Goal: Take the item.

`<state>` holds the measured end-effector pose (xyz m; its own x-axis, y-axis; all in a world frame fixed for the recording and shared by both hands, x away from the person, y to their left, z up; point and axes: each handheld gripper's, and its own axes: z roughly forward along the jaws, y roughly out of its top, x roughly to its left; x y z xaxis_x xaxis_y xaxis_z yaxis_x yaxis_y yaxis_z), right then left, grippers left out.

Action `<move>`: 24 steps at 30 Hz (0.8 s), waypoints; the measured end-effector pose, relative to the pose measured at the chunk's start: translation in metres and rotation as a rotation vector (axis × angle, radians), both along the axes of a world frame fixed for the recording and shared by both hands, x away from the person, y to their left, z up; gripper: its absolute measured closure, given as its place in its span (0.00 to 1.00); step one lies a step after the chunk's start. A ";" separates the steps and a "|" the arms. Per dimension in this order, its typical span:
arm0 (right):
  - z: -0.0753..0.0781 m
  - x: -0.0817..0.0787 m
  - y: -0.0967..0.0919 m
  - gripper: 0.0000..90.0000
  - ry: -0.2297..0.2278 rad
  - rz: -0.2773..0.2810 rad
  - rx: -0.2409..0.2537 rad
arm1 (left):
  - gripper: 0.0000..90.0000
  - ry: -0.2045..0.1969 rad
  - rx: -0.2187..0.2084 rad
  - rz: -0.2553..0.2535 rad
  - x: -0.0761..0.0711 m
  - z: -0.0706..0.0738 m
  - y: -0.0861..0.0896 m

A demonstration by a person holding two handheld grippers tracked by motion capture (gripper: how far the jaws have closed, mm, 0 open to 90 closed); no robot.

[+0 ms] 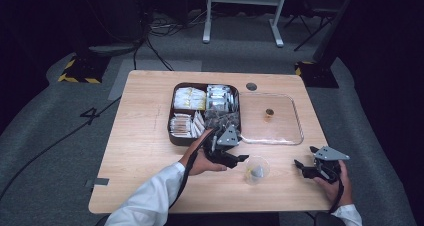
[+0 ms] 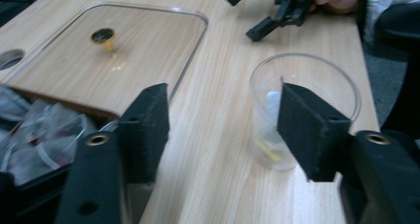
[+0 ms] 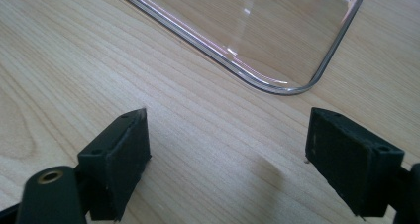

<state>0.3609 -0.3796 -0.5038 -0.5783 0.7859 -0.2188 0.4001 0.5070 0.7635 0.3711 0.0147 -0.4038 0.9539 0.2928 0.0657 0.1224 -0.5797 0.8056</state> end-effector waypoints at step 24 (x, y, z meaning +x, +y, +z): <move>0.000 0.000 0.000 0.19 0.003 0.000 0.002 | 0.19 -0.069 0.097 0.150 -0.002 0.007 0.051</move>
